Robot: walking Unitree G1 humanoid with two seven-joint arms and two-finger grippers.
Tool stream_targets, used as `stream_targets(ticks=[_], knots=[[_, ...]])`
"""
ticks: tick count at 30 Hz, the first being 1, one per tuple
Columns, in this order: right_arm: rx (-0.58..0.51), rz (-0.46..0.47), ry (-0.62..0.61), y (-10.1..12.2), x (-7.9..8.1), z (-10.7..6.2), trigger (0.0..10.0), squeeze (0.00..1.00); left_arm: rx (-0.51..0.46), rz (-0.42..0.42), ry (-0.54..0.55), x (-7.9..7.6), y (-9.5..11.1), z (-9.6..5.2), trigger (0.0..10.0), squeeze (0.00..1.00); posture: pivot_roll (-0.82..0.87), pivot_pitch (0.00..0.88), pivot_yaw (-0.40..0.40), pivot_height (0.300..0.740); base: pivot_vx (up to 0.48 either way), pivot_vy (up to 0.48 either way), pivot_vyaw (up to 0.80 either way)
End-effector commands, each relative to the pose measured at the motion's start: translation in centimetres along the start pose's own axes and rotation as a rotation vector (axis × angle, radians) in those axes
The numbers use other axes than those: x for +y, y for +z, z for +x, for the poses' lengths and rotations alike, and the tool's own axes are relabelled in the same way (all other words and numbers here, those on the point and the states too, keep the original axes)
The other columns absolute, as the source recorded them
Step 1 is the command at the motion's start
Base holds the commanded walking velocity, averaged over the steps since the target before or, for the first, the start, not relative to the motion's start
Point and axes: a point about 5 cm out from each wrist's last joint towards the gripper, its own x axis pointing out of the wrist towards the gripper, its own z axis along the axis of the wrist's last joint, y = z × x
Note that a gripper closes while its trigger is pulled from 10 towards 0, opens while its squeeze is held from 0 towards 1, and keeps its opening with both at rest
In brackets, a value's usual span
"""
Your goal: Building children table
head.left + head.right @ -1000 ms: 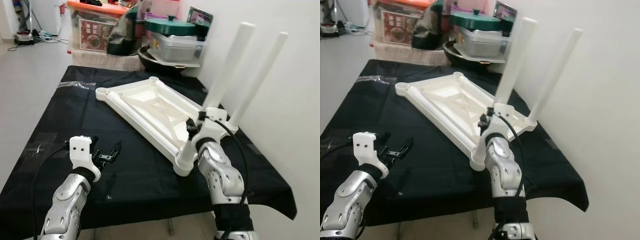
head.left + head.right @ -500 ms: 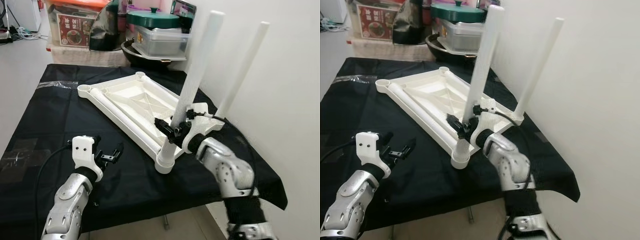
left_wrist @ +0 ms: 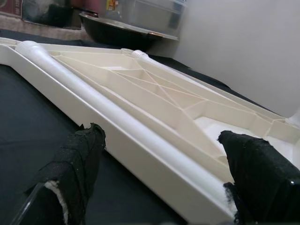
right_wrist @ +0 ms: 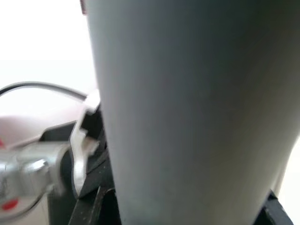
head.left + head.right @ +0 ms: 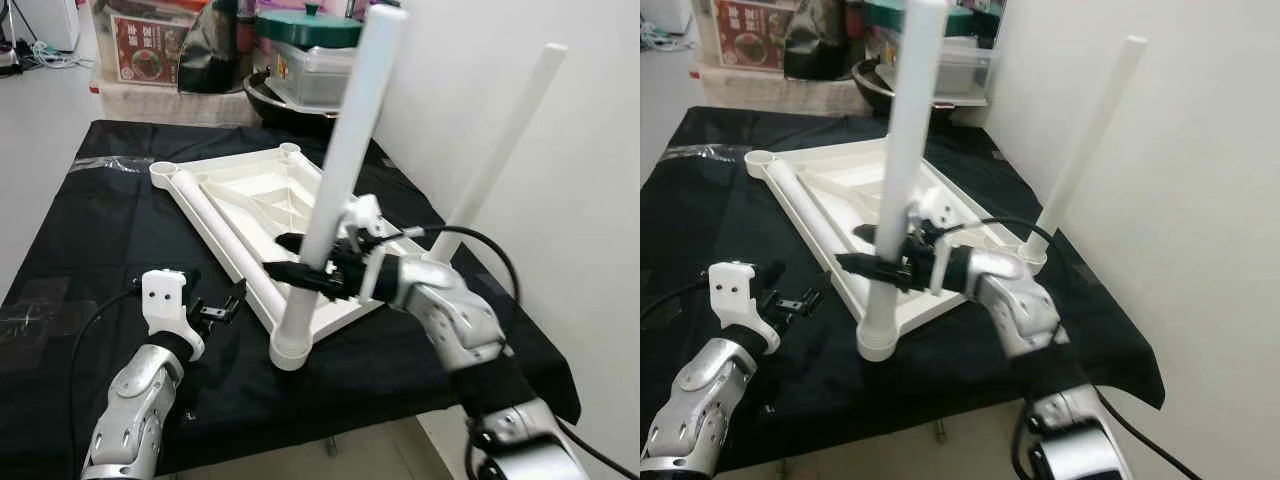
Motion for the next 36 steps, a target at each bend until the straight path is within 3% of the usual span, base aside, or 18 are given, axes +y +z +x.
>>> stream_targets(ticks=[1, 2, 5, 7, 8, 10, 13, 14, 18, 19, 23, 24, 25, 26, 28, 29, 30, 36], knots=[[0.06, 0.039, -0.271, -1.3, -2.1, -0.3, 0.0, 0.0, -0.003, -0.004, -0.01, -0.4, -0.2, 0.0, 10.0, 0.0, 0.18, 0.0, -0.211, 0.74, 0.0, 0.0, 0.0], [0.06, 0.039, -0.271, -1.3, -2.1, -0.3, 0.0, 0.0, -0.003, -0.004, -0.01, -0.4, -0.2, 0.0, 10.0, 0.0, 0.18, 0.0, -0.211, 0.74, 0.0, 0.0, 0.0], [0.114, 0.095, -0.787, -3.2, -4.4, -2.7, 0.0, 0.0, -0.006, -0.006, -0.01, -0.4, -0.2, -0.2, 10.0, 0.0, 0.18, 0.0, -0.204, 0.74, 0.0, 0.0, 0.0], [0.114, 0.095, -0.787, -3.2, -4.4, -2.7, 0.0, 0.0, -0.006, -0.006, -0.01, -0.4, -0.2, -0.2, 10.0, 0.0, 0.18, 0.0, -0.204, 0.74, 0.0, 0.0, 0.0], [0.136, 0.12, -1.034, -4.3, -4.0, -5.2, 0.0, 0.0, -0.009, -0.009, -0.013, -0.3, -0.1, -0.2, 10.0, 0.0, 0.16, 0.0, -0.194, 0.74, 0.0, 0.0, 0.0], [0.156, 0.143, -1.166, -4.9, -3.2, -6.7, 0.0, 0.0, -0.011, -0.01, -0.016, -0.3, -0.1, -0.2, 10.0, 0.0, 0.15, 0.0, -0.189, 0.74, 0.0, 0.0, 0.0], [0.145, 0.147, -1.169, -5.0, -2.4, -6.8, 0.0, 0.0, -0.011, -0.01, -0.017, -0.3, -0.1, -0.1, 10.0, 0.0, 0.15, 0.0, -0.178, 0.74, 0.0, 0.0, 0.0], [0.135, 0.138, -1.124, -4.9, -1.9, -6.3, 10.0, 0.0, -0.011, -0.01, -0.018, -0.3, -0.1, -0.1, 10.0, 0.0, 0.15, 0.0, -0.178, 0.74, 0.0, 0.0, 0.0], [0.096, 0.151, -1.015, -4.5, -1.1, -5.2, 10.0, 0.0, -0.011, -0.009, -0.02, -0.3, -0.1, -0.1, 10.0, 0.0, 0.14, 0.0, -0.168, 0.74, 0.0, 0.0, 0.0], [0.057, 0.151, -0.937, -3.9, -1.1, -4.7, 10.0, 1.0, -0.009, -0.008, -0.021, -0.3, -0.1, -0.1, 10.0, 0.0, 0.14, 0.0, -0.167, 0.74, 0.0, 0.0, 0.0], [0.008, 0.131, -0.807, -2.4, -1.1, -4.0, 10.0, 1.0, -0.007, -0.008, -0.023, -0.3, -0.2, -0.1, 10.0, 0.0, 0.14, 0.0, -0.173, 0.74, 0.0, 0.0, 0.0], [-0.009, 0.1, -0.721, -1.3, -1.1, -3.8, 10.0, 0.0, -0.007, -0.009, -0.024, -0.3, -0.2, -0.1, 10.0, 0.0, 0.14, 0.0, -0.173, 0.74, 0.0, 0.0, 0.0], [-0.037, 0.06, -0.568, 0.0, -0.8, -3.8, 10.0, 0.0, -0.008, -0.011, -0.023, -0.3, -0.1, -0.1, 10.0, 0.0, 0.14, 0.0, -0.174, 0.74, 0.0, 0.0, 0.0], [-0.037, 0.06, -0.568, 0.0, -0.8, -3.8, 10.0, 0.0, -0.008, -0.011, -0.023, -0.3, -0.1, -0.1, 10.0, 0.0, 0.14, 0.0, -0.174, 0.74, 0.0, 0.0, 0.0], [-0.067, -0.036, -0.266, 1.8, 0.3, -4.4, 10.0, 0.0, -0.011, -0.014, -0.023, -0.4, -0.1, 0.0, 10.0, 0.0, 0.14, 0.0, -0.18, 0.74, 0.0, 0.0, 0.0], [-0.067, -0.036, -0.266, 1.8, 0.3, -4.4, 10.0, 0.0, -0.011, -0.014, -0.023, -0.4, -0.1, 0.0, 10.0, 0.0, 0.14, 0.0, -0.18, 0.74, 0.0, 0.0, 0.0], [-0.012, -0.104, -0.003, 1.7, 1.0, -5.0, 10.0, 0.0, -0.011, -0.016, -0.024, -0.4, -0.2, 0.0, 10.0, 0.0, 0.16, 0.0, -0.193, 0.74, 0.0, 0.0, 0.0], [0.058, -0.117, 0.228, 0.7, 1.7, -4.0, 10.0, 0.0, -0.013, -0.017, -0.023, -0.4, -0.2, 0.0, 10.0, 0.0, 0.17, 0.0, -0.2, 0.74, 0.0, 0.0, 0.0]])
